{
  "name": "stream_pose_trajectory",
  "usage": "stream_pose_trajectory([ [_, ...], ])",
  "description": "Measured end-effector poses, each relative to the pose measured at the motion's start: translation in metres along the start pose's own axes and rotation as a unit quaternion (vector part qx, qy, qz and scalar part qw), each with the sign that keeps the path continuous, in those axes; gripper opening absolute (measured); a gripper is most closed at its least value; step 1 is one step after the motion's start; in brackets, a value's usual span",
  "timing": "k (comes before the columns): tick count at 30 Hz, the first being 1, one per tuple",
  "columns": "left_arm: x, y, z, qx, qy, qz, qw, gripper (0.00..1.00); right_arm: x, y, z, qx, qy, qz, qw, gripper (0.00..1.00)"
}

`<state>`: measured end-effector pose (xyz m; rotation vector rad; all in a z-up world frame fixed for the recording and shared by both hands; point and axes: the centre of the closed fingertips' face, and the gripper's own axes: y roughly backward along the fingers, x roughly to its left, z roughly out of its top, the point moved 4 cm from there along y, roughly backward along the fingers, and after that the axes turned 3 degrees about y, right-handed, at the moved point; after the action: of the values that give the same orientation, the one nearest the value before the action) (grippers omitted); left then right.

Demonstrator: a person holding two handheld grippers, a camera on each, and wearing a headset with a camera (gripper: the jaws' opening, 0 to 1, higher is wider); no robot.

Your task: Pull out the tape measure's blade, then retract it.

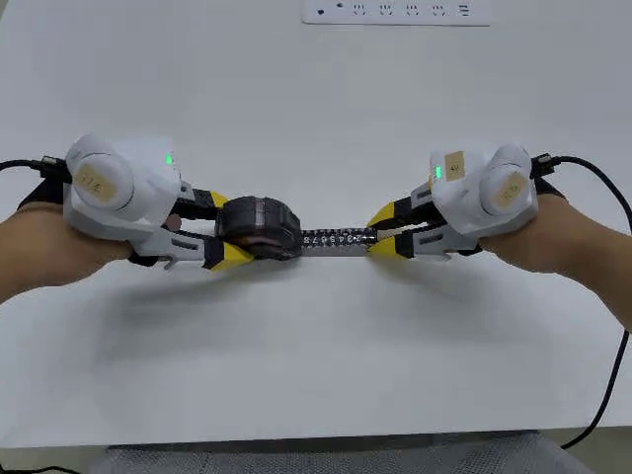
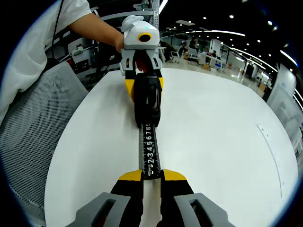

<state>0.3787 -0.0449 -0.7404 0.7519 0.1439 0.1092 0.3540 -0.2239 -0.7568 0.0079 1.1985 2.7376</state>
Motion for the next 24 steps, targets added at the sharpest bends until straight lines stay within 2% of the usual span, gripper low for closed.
stream_pose_trajectory([
  [24, 0.000, -0.001, -0.001, 0.001, -0.002, -0.001, 1.0000, 0.26, 0.000, 0.013, -0.017, 0.012, -0.007, -0.011, 0.9998, 0.09],
])
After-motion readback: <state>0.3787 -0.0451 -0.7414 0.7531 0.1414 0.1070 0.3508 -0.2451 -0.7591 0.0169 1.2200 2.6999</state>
